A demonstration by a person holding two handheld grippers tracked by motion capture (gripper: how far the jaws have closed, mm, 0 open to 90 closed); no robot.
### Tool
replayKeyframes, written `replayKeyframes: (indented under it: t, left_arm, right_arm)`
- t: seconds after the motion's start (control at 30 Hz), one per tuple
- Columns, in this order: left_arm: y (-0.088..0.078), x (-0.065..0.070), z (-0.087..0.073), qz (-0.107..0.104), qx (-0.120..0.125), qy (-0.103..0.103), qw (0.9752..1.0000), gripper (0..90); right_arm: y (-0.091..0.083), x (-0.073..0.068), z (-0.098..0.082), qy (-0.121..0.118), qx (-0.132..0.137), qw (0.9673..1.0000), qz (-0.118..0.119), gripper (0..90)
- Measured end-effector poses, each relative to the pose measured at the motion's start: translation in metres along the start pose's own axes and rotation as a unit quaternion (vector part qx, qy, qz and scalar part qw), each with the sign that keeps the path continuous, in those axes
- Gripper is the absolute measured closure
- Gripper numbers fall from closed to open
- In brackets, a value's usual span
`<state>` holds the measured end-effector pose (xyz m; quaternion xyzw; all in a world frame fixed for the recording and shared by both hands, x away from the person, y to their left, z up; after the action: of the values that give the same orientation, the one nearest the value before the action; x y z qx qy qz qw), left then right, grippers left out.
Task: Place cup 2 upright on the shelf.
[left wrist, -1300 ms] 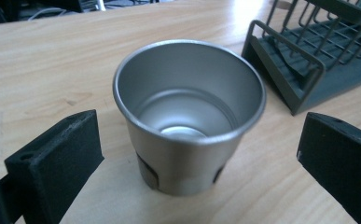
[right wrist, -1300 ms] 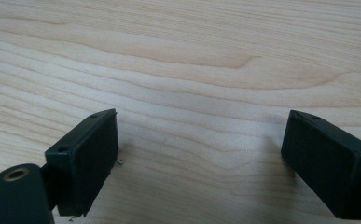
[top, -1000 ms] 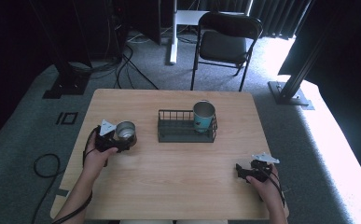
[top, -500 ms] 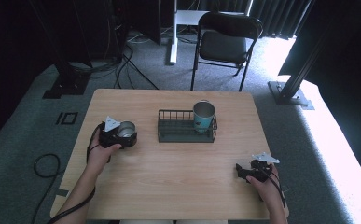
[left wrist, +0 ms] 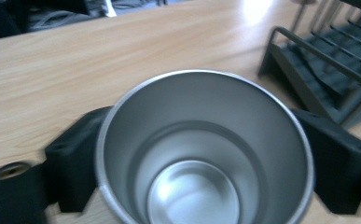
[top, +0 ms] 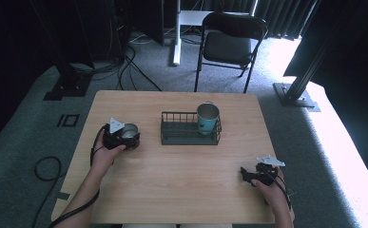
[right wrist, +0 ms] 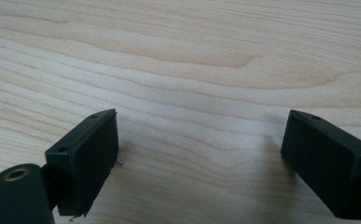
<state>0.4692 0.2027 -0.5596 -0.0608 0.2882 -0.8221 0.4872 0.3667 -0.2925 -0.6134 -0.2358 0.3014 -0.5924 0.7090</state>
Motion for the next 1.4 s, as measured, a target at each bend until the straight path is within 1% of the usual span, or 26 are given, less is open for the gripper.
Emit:
replayKeyframes:
  t: [0.07, 0.17, 0.23, 0.27, 0.43, 0.47, 0.63, 0.67, 0.7, 0.73, 0.77, 0.8, 0.87, 0.93, 1.0, 1.03, 1.1, 1.13, 1.17, 1.2, 1.23, 1.27, 1.3, 1.33, 1.37, 1.4]
  left_arm:
    - [0.0, 0.001, 0.0, -0.002, 0.0, 0.001, 1.0, 13.7]
    - [-0.002, 0.002, 0.001, -0.004, -0.008, 0.001, 1.0, 13.9]
    - [-0.002, 0.003, 0.001, -0.008, -0.006, -0.002, 0.9999, 13.9]
    - [-0.002, 0.004, 0.002, -0.015, -0.003, -0.008, 0.9998, 13.9]
    - [-0.007, 0.002, 0.007, -0.008, 0.002, -0.01, 0.9999, 14.0]
    - [-0.009, 0.002, 0.009, -0.01, 0.004, -0.015, 0.9998, 14.0]
    - [-0.012, 0.003, 0.012, -0.016, 0.002, -0.014, 0.9998, 14.0]
    - [-0.015, 0.003, 0.016, -0.016, 0.004, -0.015, 0.9997, 14.0]
    - [-0.015, 0.003, 0.016, -0.016, 0.004, -0.015, 0.9997, 14.0]
    - [-0.018, 0.002, 0.021, -0.014, 0.004, -0.011, 0.9998, 14.0]
    - [-0.018, 0.002, 0.021, -0.014, 0.004, -0.011, 0.9998, 14.0]
    - [-0.02, 0.002, 0.024, -0.014, 0.004, -0.005, 0.9999, 14.0]
    - [-0.024, 0.002, 0.031, -0.017, 0.011, -0.008, 0.9998, 14.0]
    - [-0.029, 0.003, 0.041, -0.018, 0.016, -0.001, 0.9997, 14.0]
    - [-0.032, 0.002, 0.047, -0.019, 0.017, 0.001, 0.9997, 14.0]
    - [-0.032, 0.002, 0.047, -0.019, 0.017, 0.001, 0.9997, 14.0]
    - [-0.035, 0.003, 0.055, -0.02, 0.021, 0.003, 0.9996, 14.0]
    - [-0.038, 0.003, 0.062, -0.02, 0.027, 0.004, 0.9994, 14.0]
    - [-0.038, 0.003, 0.062, -0.02, 0.027, 0.004, 0.9994, 14.0]
    - [-0.041, 0.003, 0.07, -0.023, 0.031, 0.005, 0.9992, 14.0]
    - [-0.041, 0.003, 0.07, -0.023, 0.031, 0.005, 0.9992, 14.0]
    - [-0.043, 0.002, 0.077, -0.022, 0.035, 0.007, 0.9991, 14.0]
    - [-0.043, 0.002, 0.077, -0.022, 0.035, 0.007, 0.9991, 14.0]
    - [-0.045, 0.002, 0.085, -0.022, 0.037, 0.011, 0.999, 14.0]
    - [-0.045, 0.002, 0.085, -0.022, 0.037, 0.011, 0.999, 14.0]
    - [-0.046, 0.003, 0.089, -0.021, 0.039, 0.014, 0.9989, 14.0]
  right_arm:
    - [0.0, 0.0, 0.0, 0.0, 0.0, 1.0, 0.0, 10.7]
    - [0.0, 0.0, 0.0, 0.0, 0.0, 1.0, 0.0, 10.7]
    - [0.0, 0.0, 0.0, 0.0, 0.0, 1.0, 0.0, 10.7]
    - [0.0, 0.0, 0.0, 0.0, 0.0, 1.0, 0.0, 10.7]
    - [0.0, 0.0, 0.0, 0.0, 0.0, 1.0, 0.0, 10.7]
    - [0.0, 0.0, 0.0, 0.0, 0.0, 1.0, 0.0, 10.7]
    - [0.0, 0.0, 0.0, 0.0, 0.0, 1.0, 0.0, 10.7]
    - [0.0, 0.0, 0.0, 0.0, 0.0, 1.0, 0.0, 10.7]
    - [0.0, 0.0, 0.0, 0.0, 0.0, 1.0, 0.0, 10.7]
    - [0.0, 0.0, 0.0, 0.0, 0.0, 1.0, 0.0, 10.7]
    - [0.0, 0.0, 0.0, 0.0, 0.0, 1.0, 0.0, 10.7]
    - [0.0, 0.0, 0.0, 0.0, 0.0, 1.0, 0.0, 10.7]
    - [0.0, 0.0, 0.0, 0.0, 0.0, 1.0, 0.0, 10.7]
    - [0.0, 0.0, 0.0, 0.0, 0.0, 1.0, 0.0, 10.7]
    - [0.0, 0.0, 0.0, 0.0, 0.0, 1.0, 0.0, 10.7]
    - [0.0, 0.0, 0.0, 0.0, 0.0, 1.0, 0.0, 10.7]
    - [0.0, 0.0, 0.0, 0.0, 0.0, 1.0, 0.0, 10.7]
    - [0.0, 0.0, 0.0, 0.0, 0.0, 1.0, 0.0, 10.7]
    - [0.0, 0.0, 0.0, 0.0, 0.0, 1.0, 0.0, 10.7]
    - [0.0, 0.0, 0.0, 0.0, 0.0, 1.0, 0.0, 10.7]
    - [0.0, 0.0, 0.0, 0.0, 0.0, 1.0, 0.0, 10.7]
    - [0.0, 0.0, 0.0, 0.0, 0.0, 1.0, 0.0, 10.7]
    - [0.0, 0.0, 0.0, 0.0, 0.0, 1.0, 0.0, 10.7]
    - [0.0, 0.0, 0.0, 0.0, 0.0, 1.0, 0.0, 10.7]
    - [0.0, 0.0, 0.0, 0.0, 0.0, 1.0, 0.0, 10.7]
    - [0.0, 0.0, 0.0, 0.0, 0.0, 1.0, 0.0, 10.7]
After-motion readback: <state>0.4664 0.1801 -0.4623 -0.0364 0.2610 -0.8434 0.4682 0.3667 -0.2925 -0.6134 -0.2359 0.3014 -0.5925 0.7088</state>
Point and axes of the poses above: each handheld gripper's, and its own axes: y roughly forward along the jaws, z roughly out of its top, x roughly to its right, the point moved 8 cm from there along y, roughly forward along the jaws, and after that the axes turned 11 degrees about y, right-handed, at the moved point
